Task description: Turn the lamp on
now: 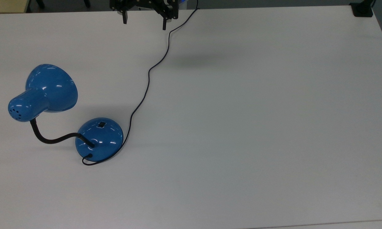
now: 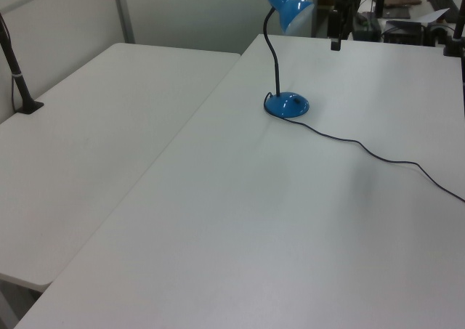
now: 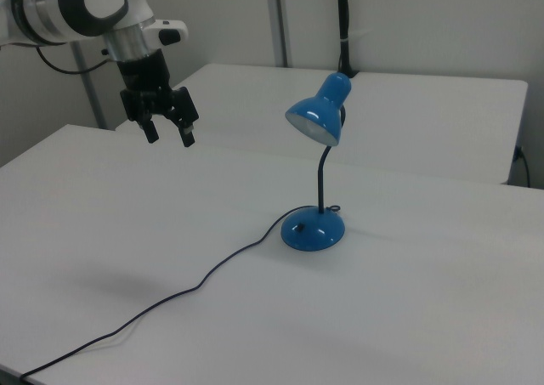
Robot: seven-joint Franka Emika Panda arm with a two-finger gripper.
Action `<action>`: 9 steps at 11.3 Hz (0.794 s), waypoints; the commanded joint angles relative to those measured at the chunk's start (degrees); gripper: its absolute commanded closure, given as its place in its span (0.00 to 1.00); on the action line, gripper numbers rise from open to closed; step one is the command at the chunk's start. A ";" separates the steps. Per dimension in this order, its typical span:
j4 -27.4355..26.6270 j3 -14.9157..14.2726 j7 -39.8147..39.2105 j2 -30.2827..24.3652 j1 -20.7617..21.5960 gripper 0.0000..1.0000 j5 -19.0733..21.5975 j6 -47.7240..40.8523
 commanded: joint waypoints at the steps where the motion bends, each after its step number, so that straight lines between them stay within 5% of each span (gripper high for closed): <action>1: 0.07 -0.49 -1.42 -0.20 0.06 0.00 0.75 -1.16; 9: 0.16 -0.49 -1.51 -0.03 0.06 0.02 0.84 -1.15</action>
